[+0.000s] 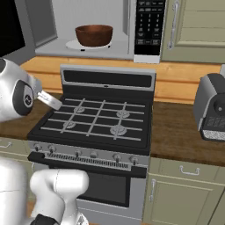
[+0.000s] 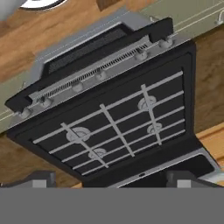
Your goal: Pick the tomato from the sink and place it in the bowl. Then pick the bowl and place it in the microwave. Then close the microwave door and press the start button.
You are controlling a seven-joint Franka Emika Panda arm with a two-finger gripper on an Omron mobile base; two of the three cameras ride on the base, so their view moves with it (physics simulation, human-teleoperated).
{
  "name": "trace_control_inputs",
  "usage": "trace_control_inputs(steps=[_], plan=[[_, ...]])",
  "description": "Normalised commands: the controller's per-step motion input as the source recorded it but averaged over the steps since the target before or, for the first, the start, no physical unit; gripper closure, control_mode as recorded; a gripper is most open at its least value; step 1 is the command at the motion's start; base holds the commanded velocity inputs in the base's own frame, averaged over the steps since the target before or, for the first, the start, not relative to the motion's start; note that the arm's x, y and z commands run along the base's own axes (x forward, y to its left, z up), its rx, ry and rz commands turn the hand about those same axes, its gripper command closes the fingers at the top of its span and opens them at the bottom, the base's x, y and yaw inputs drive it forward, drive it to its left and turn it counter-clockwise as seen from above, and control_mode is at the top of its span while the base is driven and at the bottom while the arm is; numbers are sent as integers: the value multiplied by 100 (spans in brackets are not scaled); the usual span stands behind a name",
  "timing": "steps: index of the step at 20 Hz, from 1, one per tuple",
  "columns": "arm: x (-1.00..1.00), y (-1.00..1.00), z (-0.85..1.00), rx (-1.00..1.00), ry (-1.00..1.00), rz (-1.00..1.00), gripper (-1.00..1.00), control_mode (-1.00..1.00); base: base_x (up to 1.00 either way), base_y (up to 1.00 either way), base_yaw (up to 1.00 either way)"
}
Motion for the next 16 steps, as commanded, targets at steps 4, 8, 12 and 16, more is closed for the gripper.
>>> trace_control_inputs(steps=[4,8,12,16], plan=[[-100,28,0,-15,-3,46,-100,-100,0,0,0],[-100,82,0,-43,-5,54,-100,-100,0,0,0],[-92,80,0,-63,-21,53,-100,-100,0,0,0],[-81,63,-12,-64,-16,55,-100,-100,0,0,0]])
